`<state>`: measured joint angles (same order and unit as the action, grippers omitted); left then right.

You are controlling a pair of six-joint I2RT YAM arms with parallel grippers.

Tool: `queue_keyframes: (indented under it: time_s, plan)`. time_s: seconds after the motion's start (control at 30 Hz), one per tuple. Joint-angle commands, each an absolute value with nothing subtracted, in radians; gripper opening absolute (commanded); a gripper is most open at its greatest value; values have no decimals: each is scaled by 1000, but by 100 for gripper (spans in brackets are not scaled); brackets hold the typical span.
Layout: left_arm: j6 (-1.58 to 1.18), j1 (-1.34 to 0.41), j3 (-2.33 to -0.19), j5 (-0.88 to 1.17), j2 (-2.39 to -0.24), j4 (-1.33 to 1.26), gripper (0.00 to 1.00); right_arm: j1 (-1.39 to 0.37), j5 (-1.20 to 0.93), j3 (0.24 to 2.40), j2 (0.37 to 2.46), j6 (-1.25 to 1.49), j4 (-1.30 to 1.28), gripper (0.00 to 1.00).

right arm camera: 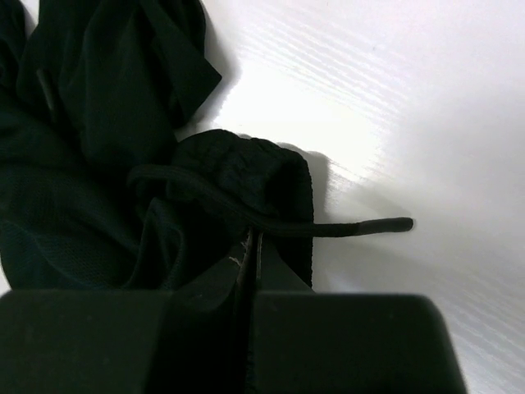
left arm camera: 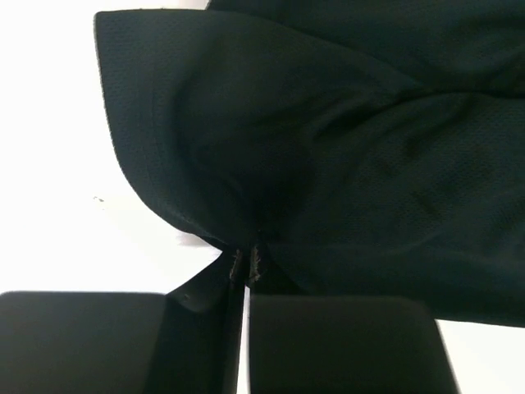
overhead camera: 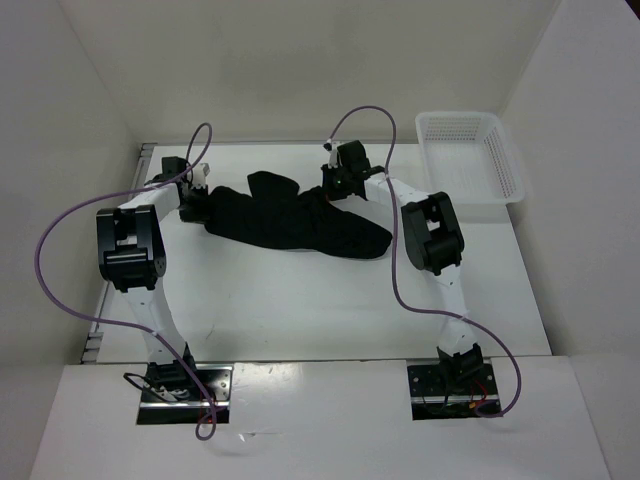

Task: Fold and stack the shorts
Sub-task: Flatten the shorts out

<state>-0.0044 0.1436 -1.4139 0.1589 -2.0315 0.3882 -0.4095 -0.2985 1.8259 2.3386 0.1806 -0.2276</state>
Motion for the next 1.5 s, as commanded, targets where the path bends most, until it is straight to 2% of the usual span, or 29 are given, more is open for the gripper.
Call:
queue_keyframes:
  time_s: [0.0,0.1,0.23,0.33,0.57,0.67,0.83,1.07,1.17,1.33,1.47]
  plan:
    - [0,144,-1430,209,-2031,408,0,-414,-270,1875,2257,118,-199,0]
    - [0,153,-1483,195,-1947,448,0,-414,-270,1875,2177,48,-233,0]
    - [0,176,-1542,160,-1791,517,0,-391,-291,1853,1951,-11,-285,0]
    - [0,176,-1542,129,-1607,535,0,-382,-301,1810,1817,-82,-342,0]
    - [0,176,-1554,68,-1229,621,0,-382,-247,1579,1309,-210,-310,0]
    - [0,167,-1569,43,-1097,621,0,-382,-210,1566,1211,-210,-319,0]
    - [0,167,-1664,32,-956,598,0,-373,-199,1667,1167,-210,-319,0]
    - [0,167,-1830,12,-969,598,0,-373,-241,1764,1140,-149,-310,0]
    - [0,167,-1821,24,-1021,580,0,-373,-241,1712,1120,-100,-278,0]
    - [0,167,-1752,71,-1132,529,0,-373,-120,1602,1133,-98,-192,0]
    - [0,157,-1717,106,-1308,506,0,-373,-78,1499,1201,-98,-118,0]
